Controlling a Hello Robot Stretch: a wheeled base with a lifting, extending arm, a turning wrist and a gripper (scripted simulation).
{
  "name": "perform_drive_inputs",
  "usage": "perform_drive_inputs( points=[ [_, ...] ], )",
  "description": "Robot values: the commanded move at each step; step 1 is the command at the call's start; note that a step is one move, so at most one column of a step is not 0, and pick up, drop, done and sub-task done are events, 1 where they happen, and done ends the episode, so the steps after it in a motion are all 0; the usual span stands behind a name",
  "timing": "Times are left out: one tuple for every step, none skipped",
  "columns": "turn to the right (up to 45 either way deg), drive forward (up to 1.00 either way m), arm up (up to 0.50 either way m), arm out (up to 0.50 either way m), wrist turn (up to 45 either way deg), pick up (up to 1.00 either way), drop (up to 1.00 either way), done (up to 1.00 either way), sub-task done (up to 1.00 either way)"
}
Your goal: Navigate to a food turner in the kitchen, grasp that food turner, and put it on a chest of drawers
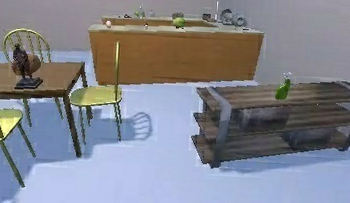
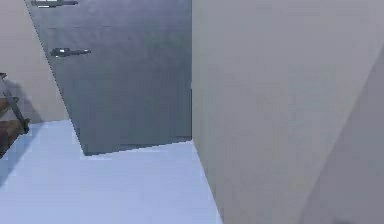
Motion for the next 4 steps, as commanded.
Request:
perform_drive_inputs(
  points=[
    [0.0, 1.00, 0.00, 0.00, 0.0, 0.00, 0.00, 0.00, 0.00],
    [-3.0, 0.00, 0.00, 0.00, 0.0, 0.00, 0.00, 0.00, 0.00],
    [0.0, 0.85, 0.00, 0.00, 0.0, 0.00, 0.00, 0.00, 0.00],
    [24.0, 0.00, 0.00, 0.00, 0.0, 0.00, 0.00, 0.00, 0.00]
  ],
)
